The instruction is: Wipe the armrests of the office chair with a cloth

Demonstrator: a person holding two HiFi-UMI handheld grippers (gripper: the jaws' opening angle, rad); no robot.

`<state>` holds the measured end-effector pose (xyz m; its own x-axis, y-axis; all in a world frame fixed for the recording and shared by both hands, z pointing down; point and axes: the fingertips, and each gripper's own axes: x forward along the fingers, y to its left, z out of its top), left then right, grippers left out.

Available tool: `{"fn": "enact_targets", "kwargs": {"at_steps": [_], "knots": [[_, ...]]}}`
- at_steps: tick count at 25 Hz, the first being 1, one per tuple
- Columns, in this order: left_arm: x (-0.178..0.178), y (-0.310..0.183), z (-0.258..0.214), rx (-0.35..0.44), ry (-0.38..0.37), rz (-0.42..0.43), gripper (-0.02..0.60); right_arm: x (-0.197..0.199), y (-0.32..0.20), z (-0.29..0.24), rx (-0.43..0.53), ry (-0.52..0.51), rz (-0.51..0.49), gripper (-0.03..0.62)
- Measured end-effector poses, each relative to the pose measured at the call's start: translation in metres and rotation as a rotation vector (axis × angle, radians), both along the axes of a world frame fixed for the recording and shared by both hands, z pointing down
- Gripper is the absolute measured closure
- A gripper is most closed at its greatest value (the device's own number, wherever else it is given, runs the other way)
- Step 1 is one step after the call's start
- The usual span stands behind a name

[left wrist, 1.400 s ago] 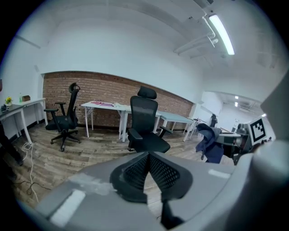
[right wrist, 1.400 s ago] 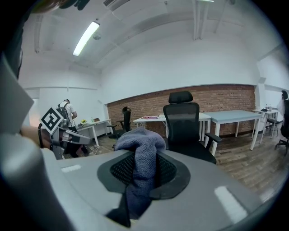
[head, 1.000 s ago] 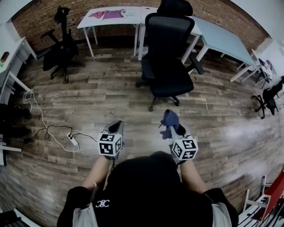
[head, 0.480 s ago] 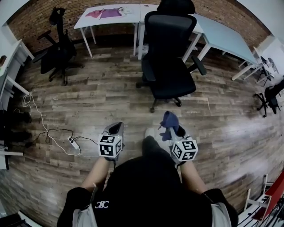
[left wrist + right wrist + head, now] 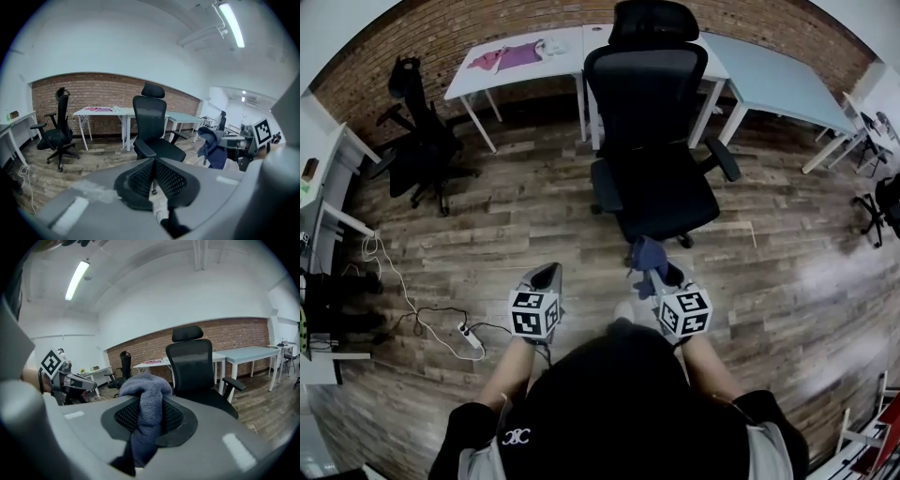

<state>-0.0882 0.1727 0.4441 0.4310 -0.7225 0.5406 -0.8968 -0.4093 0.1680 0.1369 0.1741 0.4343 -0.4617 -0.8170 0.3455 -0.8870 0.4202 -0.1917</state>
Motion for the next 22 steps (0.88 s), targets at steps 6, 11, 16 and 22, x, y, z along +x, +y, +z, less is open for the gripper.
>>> {"fn": "enact_targets", "kwargs": {"at_steps": [6, 11, 16, 22], "knots": [[0.029, -0.043, 0.006, -0.061, 0.01, -0.031, 0.577, 0.028, -0.046, 0.014, -0.048, 0.004, -0.043, 0.51], [0.045, -0.075, 0.003, -0.062, 0.034, -0.085, 0.577, 0.038, -0.078, 0.023, -0.075, 0.019, -0.118, 0.51], [0.061, -0.087, 0.008, -0.08, 0.026, -0.081, 0.577, 0.034, -0.099, 0.026, -0.08, 0.04, -0.189, 0.51], [0.054, -0.098, 0.017, -0.093, 0.024, -0.107, 0.577, 0.031, -0.112, 0.043, -0.115, 0.047, -0.218, 0.51]]}}
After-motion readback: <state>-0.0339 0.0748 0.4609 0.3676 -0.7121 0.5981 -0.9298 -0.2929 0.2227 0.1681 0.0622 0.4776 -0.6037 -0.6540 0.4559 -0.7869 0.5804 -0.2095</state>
